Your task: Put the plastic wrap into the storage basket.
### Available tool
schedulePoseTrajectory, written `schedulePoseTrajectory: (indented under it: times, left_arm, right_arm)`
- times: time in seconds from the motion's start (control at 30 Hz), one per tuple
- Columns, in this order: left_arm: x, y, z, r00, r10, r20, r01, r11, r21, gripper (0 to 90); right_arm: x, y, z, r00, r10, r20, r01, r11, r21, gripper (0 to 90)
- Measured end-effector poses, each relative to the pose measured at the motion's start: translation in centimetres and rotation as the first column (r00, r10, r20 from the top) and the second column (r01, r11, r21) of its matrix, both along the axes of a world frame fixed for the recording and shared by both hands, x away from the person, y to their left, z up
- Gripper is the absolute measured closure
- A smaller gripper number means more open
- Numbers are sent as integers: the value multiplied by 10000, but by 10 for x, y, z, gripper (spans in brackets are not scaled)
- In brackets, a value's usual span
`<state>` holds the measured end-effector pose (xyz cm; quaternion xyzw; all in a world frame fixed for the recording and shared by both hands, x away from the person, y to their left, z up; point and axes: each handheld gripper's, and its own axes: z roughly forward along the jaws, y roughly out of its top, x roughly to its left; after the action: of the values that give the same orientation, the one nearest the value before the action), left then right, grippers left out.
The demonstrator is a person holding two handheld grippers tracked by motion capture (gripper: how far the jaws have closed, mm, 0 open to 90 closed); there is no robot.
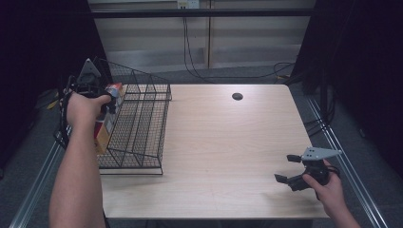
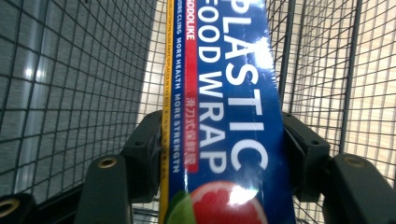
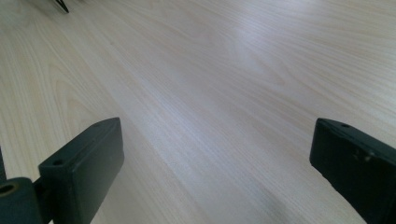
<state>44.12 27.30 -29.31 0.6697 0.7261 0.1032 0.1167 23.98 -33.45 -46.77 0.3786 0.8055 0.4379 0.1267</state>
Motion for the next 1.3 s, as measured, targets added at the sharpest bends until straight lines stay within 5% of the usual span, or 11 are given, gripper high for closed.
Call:
schedulePoseTrajectory:
  times: [0.13, 0.27, 0.63, 1.1, 1.3]
  left_arm:
    - [0, 1, 0, 9999, -2, -170, 3, 10000, 46, 394]
    - [-3, 1, 13, 9978, 112, 658, -100, 9998, -192, 375]
    - [-6, -16, 30, 9962, -214, 844, 288, 9957, -877, 260]
    - [-11, -41, 30, 9889, -927, 1158, 1120, 9784, -1737, 178]
    - [-16, -59, 31, 9792, -1451, 1419, 1720, 9645, -2003, 169]
  right_arm:
    - [0, 1, 0, 10000, 66, -8, -66, 10000, -11, 31]
    - [0, 0, 0, 10000, 25, -24, -25, 10000, 11, 31]
    - [-1, -1, 0, 10000, -48, -8, 48, 9999, 93, 31]
    - [2, 1, 0, 10000, -73, 3, 73, 9999, 119, 31]
    - [-2, 0, 0, 10000, -20, -26, 20, 10000, 5, 31]
